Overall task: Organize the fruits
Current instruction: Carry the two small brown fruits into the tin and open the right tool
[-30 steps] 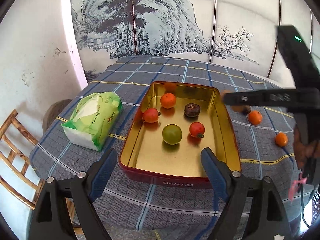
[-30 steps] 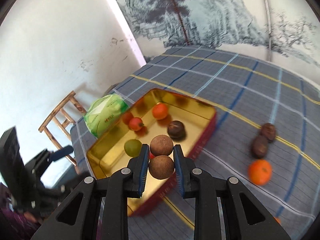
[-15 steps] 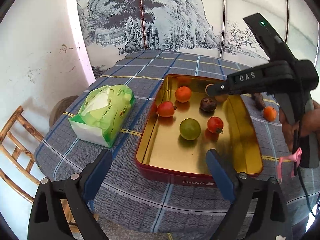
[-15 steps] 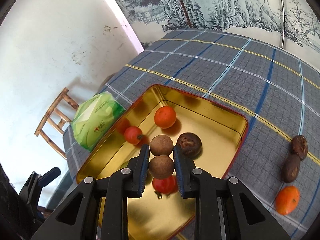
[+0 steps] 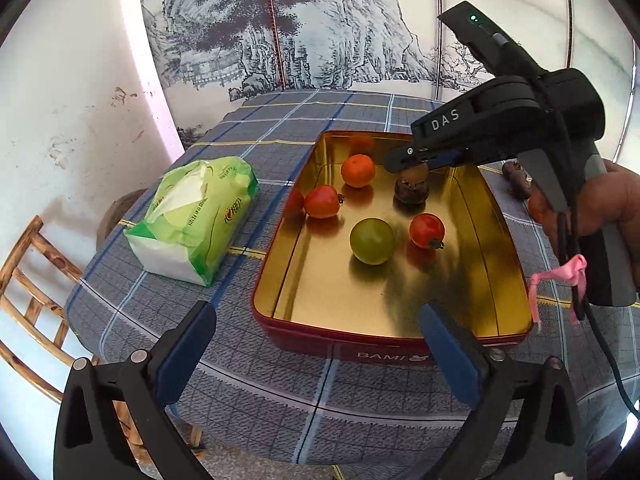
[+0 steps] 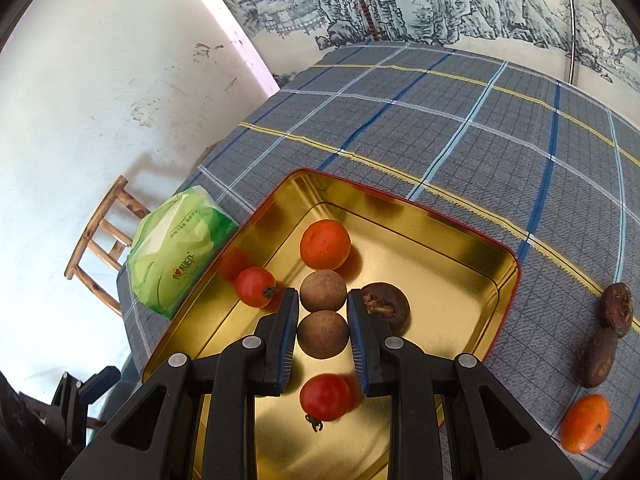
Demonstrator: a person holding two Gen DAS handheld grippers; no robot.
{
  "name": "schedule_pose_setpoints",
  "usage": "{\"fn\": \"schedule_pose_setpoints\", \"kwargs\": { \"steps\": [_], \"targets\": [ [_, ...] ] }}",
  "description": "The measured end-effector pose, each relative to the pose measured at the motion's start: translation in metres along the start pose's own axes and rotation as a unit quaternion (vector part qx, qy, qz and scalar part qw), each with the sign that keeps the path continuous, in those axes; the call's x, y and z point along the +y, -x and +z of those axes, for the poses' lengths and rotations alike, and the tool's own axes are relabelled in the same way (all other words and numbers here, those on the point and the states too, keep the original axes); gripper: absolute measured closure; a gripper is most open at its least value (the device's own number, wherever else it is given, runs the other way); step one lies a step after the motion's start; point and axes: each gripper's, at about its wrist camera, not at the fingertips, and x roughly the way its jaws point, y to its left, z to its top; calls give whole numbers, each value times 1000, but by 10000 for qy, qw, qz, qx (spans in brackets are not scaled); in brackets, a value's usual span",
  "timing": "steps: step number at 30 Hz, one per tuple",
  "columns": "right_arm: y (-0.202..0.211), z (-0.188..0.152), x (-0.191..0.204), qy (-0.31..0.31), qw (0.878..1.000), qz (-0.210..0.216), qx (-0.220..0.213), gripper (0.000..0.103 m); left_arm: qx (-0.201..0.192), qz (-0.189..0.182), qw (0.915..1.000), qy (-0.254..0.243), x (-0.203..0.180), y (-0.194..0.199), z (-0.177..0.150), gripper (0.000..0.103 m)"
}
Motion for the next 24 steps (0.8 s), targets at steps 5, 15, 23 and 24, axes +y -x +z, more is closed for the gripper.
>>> {"fn": "schedule_pose_setpoints", "kwargs": {
  "steps": [5, 15, 23, 24],
  "targets": [
    [-7, 2, -5, -153, 9998, 101, 40, 77, 112, -141, 9997, 170, 6, -4, -1, 2],
    [-17, 5, -1, -147, 9997, 175, 67, 76, 151, -158, 9994, 259, 9, -5, -2, 2],
    [-18, 4, -2, -252, 9992, 318, 38, 76, 151, -142, 9995, 249, 8, -6, -2, 2],
    [-17, 4, -2, -260, 9991, 347, 20, 76, 151, -141, 9995, 253, 8, -6, -2, 2]
  ]
}}
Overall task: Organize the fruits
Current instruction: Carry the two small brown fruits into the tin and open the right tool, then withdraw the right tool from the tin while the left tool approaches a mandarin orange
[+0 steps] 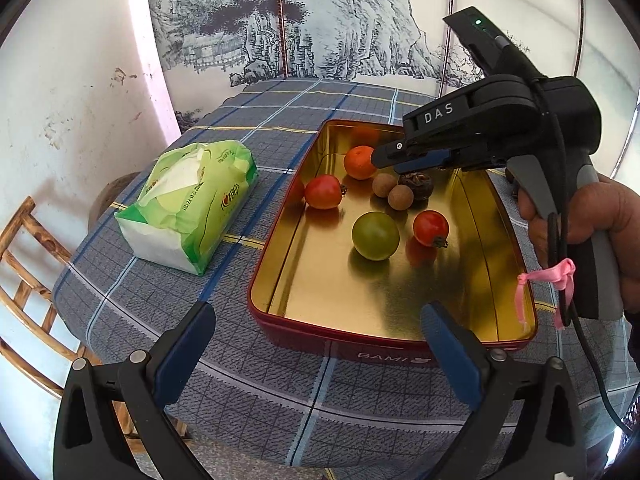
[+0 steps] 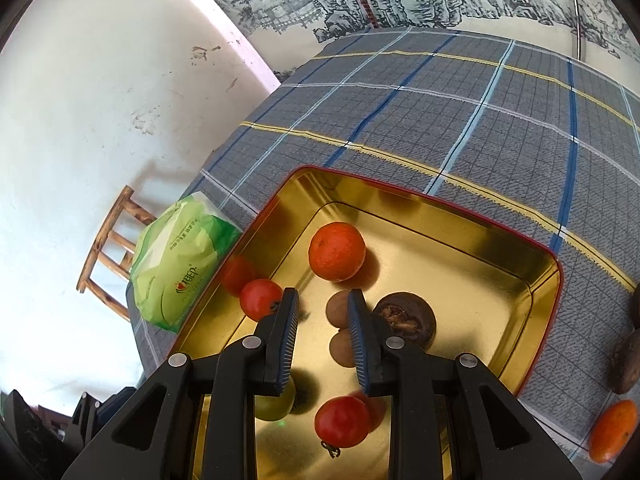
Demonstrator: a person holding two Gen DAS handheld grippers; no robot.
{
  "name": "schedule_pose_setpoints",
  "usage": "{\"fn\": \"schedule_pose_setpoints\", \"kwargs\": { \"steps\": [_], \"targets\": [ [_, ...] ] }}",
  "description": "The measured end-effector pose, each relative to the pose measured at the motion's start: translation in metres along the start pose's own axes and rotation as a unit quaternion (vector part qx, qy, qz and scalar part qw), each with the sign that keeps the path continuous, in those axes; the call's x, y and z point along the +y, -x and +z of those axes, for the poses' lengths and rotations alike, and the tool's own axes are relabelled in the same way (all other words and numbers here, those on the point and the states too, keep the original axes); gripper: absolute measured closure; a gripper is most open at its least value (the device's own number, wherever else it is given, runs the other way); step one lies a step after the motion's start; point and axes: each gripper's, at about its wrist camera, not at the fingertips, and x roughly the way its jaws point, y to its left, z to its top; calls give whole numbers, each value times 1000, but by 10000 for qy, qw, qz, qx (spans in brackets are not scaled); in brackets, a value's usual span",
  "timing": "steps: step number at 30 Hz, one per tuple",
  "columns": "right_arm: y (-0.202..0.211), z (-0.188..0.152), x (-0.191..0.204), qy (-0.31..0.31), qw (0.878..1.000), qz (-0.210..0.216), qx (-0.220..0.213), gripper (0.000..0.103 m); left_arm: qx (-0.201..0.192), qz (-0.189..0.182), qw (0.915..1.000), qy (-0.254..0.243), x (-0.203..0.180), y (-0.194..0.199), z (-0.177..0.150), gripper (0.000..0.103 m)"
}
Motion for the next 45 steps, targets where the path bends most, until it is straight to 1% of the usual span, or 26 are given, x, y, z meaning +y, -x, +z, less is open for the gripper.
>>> {"fn": "schedule_pose_setpoints", "kwargs": {
  "steps": [6, 9, 11, 13, 20, 23, 27, 31, 33, 37, 40, 42, 43, 45],
  "targets": [
    [10, -6, 3, 3, 9998, 133, -127, 76, 2, 25, 10000, -16, 0, 1, 0, 2],
    [16, -10, 4, 35, 9997, 142, -181, 73, 2, 56, 10000, -38, 0, 2, 1, 2],
    [21, -15, 7, 87, 9996, 130, -239, 69, 6, 78, 10000, -53, -1, 2, 1, 2],
    [27, -20, 8, 140, 9994, 141, -284, 68, 12, 77, 9999, -68, -2, 2, 1, 2],
    [59, -43, 11, 427, 9976, -8, -538, 51, 15, 133, 9997, -226, -11, 7, 1, 2],
    [80, -59, 3, 482, 9962, -48, -730, 46, -3, 161, 9994, -318, -15, 9, 2, 1],
    [105, -81, -14, 503, 9942, -167, -931, 44, -38, 195, 9988, -453, -26, 12, 2, 1],
    [136, -107, -41, 388, 9905, -481, -1228, 43, -45, 209, 9981, -586, -36, 15, 3, 1],
    [152, -118, -61, 202, 9875, -713, -1388, 41, -54, 225, 9975, -672, -42, 16, 3, 1],
    [182, -136, -107, -339, 9782, -1121, -1712, 28, -78, 258, 9956, -899, -57, 18, 4, 1],
    [204, -151, -143, -786, 9661, -1520, -1935, 22, -119, 268, 9936, -1091, -69, 20, 6, 1],
    [214, -158, -163, -962, 9595, -1813, -1929, 22, -117, 230, 9923, -1214, -78, 20, 7, 1],
    [218, -162, -176, -1033, 9566, -2014, -1836, 21, -99, 169, 9915, -1286, -82, 20, 7, 1],
    [220, -167, -191, -1128, 9547, -2195, -1662, 21, -40, -22, 9904, -1381, -92, 19, 9, 1]
  ]
}}
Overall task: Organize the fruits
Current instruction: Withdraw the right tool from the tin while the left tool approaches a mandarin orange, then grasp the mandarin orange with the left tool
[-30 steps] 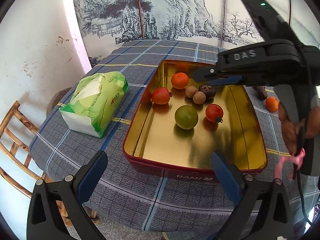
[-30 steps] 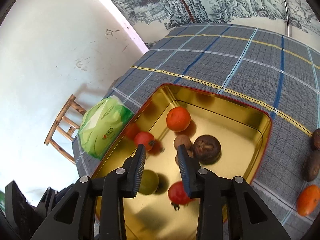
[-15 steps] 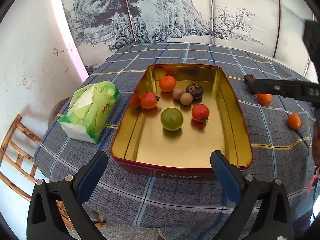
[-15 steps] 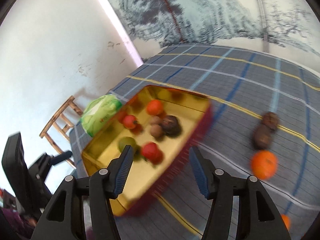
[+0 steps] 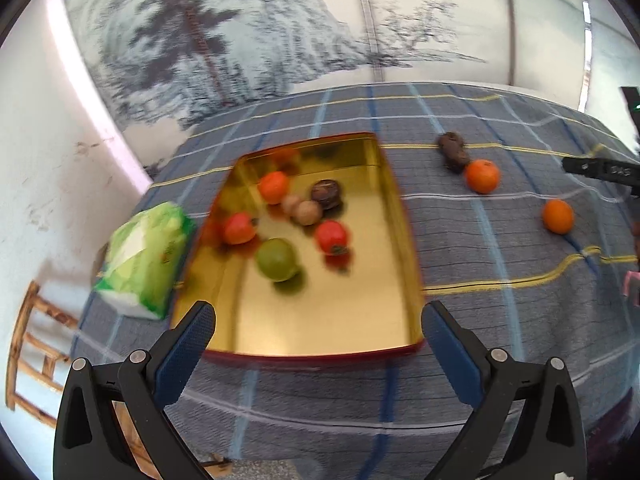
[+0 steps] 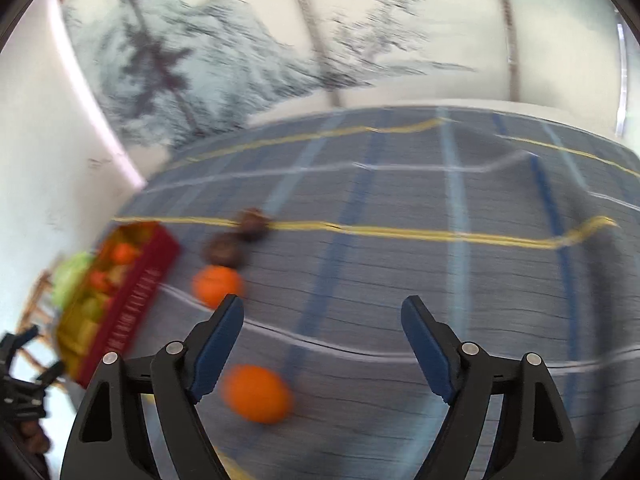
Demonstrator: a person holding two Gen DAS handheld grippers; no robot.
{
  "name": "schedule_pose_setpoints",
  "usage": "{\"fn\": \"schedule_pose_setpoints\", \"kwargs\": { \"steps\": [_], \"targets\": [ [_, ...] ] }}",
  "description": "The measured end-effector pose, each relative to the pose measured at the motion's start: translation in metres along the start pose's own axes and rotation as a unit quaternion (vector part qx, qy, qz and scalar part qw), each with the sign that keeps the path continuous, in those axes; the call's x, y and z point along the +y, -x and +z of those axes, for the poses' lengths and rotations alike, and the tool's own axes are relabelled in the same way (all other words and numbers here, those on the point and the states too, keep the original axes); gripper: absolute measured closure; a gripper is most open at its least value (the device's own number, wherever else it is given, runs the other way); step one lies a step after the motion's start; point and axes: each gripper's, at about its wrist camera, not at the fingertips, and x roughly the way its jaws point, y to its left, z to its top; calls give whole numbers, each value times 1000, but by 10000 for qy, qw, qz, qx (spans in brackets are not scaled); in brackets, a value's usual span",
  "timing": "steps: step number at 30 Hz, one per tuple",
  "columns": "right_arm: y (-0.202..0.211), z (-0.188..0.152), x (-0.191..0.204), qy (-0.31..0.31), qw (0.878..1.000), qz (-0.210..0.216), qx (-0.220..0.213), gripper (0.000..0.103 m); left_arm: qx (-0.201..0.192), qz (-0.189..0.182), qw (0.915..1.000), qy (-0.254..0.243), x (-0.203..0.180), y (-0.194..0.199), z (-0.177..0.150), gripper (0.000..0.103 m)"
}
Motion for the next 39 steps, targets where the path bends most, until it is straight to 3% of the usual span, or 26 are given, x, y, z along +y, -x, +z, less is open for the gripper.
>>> {"fn": "schedule_pose_setpoints", "kwargs": {
  "steps": [3, 9, 16, 22, 25, 29, 34, 37, 38, 39],
  "targets": [
    [-2, -5, -26, -153, 9998, -145, 69, 21, 64, -434, 9990, -115, -14, -2, 10, 1],
    [-7, -14, -54, -268, 9992, -291, 56, 19, 99, -939, 9951, -278, -50, -9, 35, 1],
    [-5, -15, -63, -430, 9990, 50, -66, 16, 189, -1255, 9917, -185, -86, -33, 73, 3],
    [-4, -16, -63, -468, 9986, 230, -112, 16, 475, -1444, 9884, -16, -110, -73, 99, 17],
    [-3, -17, -65, -503, 9980, 366, -133, 16, 618, -1462, 9872, 148, -116, -93, 105, 18],
    [-5, -17, -64, -482, 9978, 442, -99, 15, 796, -1582, 9829, 507, -115, -114, 110, 27],
    [-7, -16, -63, -452, 9976, 520, -75, 15, 866, -1571, 9818, 624, -119, -132, 113, 28],
    [-8, -16, -63, -457, 9973, 561, -77, 14, 792, -1576, 9821, 654, -121, -138, 114, 33],
    [-8, -16, -63, -457, 9973, 578, -77, 14, 737, -1586, 9826, 621, -122, -138, 114, 40],
    [-9, -15, -63, -457, 9971, 602, -75, 14, 632, -1583, 9839, 543, -125, -137, 114, 57]
  ]
}}
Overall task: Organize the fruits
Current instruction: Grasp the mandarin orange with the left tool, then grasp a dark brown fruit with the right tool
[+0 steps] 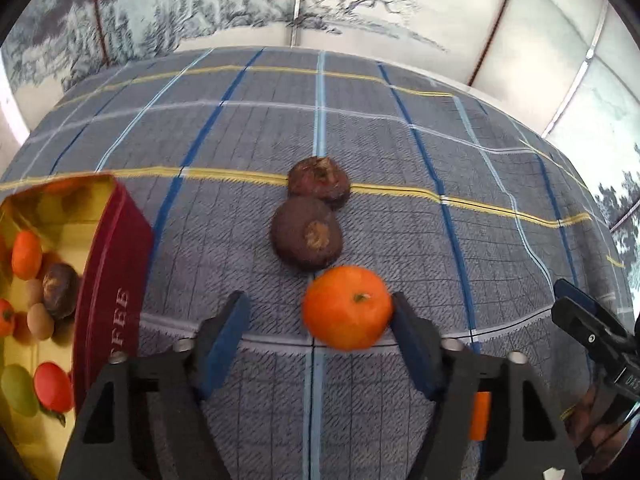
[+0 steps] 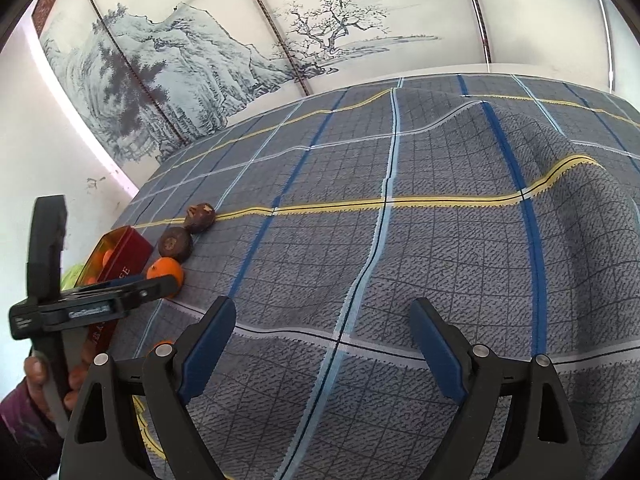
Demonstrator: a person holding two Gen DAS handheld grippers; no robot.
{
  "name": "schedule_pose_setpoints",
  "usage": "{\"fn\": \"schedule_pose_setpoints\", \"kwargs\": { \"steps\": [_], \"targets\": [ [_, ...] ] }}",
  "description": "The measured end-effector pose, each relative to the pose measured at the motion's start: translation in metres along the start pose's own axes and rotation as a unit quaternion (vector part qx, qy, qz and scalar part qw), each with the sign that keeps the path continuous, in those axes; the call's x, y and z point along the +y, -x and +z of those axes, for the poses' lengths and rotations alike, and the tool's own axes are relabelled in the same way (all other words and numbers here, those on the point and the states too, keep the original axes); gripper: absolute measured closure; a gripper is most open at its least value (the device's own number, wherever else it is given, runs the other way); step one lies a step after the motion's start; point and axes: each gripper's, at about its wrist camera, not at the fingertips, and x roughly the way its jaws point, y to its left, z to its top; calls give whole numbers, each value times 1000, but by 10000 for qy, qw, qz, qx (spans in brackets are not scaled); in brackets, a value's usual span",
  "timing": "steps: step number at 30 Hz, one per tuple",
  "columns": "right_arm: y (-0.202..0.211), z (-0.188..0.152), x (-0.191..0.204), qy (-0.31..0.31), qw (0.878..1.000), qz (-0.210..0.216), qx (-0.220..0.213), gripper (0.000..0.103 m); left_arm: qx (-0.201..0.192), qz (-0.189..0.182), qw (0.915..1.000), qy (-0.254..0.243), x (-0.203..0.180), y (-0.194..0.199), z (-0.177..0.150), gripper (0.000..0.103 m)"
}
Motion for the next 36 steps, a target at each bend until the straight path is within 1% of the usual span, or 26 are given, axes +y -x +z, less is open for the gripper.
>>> {"fn": "schedule_pose_setpoints", "kwargs": {
  "steps": [1, 3, 6, 8, 11, 14, 17, 18, 19, 20, 21, 22, 24, 25, 27, 29, 31, 34, 36],
  "targets": [
    [-1, 0, 0, 1, 10000, 6, 1, 14, -63, 4, 10000, -54, -2, 1, -2, 68],
    [-1, 1, -1, 2, 10000, 17, 2, 13, -188, 90, 9997, -121, -5, 3, -7, 67],
    [-2, 2, -1, 3, 10000, 34, 4, 13, -353, -14, 9993, -87, -5, 13, -24, 67],
    [-2, 2, -1, 2, 10000, 40, 5, 12, -375, -59, 9992, -90, -4, 19, -34, 67],
    [-2, 2, -1, 5, 10000, 26, 6, 12, -405, -14, 9991, -134, 4, 29, -47, 66],
    [-2, 3, -1, 27, 10000, 2, 15, 12, -454, -78, 9989, -57, 10, 32, -51, 66],
    [-5, 5, 1, 67, 9999, -76, 34, 12, -495, -53, 9987, -127, 9, 31, -51, 66],
    [-7, 6, 3, 101, 9999, -97, 85, 12, -506, -69, 9986, -133, 8, 31, -51, 66],
    [-10, 10, 7, 122, 9998, -12, 185, 15, -523, -106, 9985, -125, 9, 31, -51, 66],
    [-12, 14, 13, 113, 9994, 192, 277, 17, -533, -134, 9985, -75, 12, 32, -51, 66],
    [-16, 20, 24, 135, 9982, 427, 398, 25, -528, -154, 9985, -27, 14, 32, -51, 66],
    [-20, 26, 36, 210, 9970, 554, 490, 29, -545, -209, 9983, 76, 18, 33, -51, 66],
    [-31, 35, 62, 425, 9931, 821, 725, 32, -573, -229, 9978, 239, 24, 34, -51, 66],
    [-39, 41, 79, 589, 9903, 949, 830, 36, -583, -212, 9977, 273, 25, 34, -52, 66],
    [-58, 50, 110, 899, 9837, 1112, 1086, 37, -587, -219, 9976, 292, 26, 35, -52, 66],
    [-76, 54, 130, 1036, 9788, 1162, 1335, 38, -593, -251, 9974, 313, 27, 35, -52, 66],
    [-91, 56, 146, 1162, 9769, 1080, 1429, 38, -600, -306, 9971, 346, 29, 35, -52, 66],
    [-109, 56, 161, 1210, 9731, 1128, 1604, 38, -601, -312, 9971, 345, 30, 36, -52, 66],
    [-120, 55, 168, 1251, 9731, 983, 1668, 38, -605, -333, 9970, 345, 30, 36, -51, 65]
  ]
}}
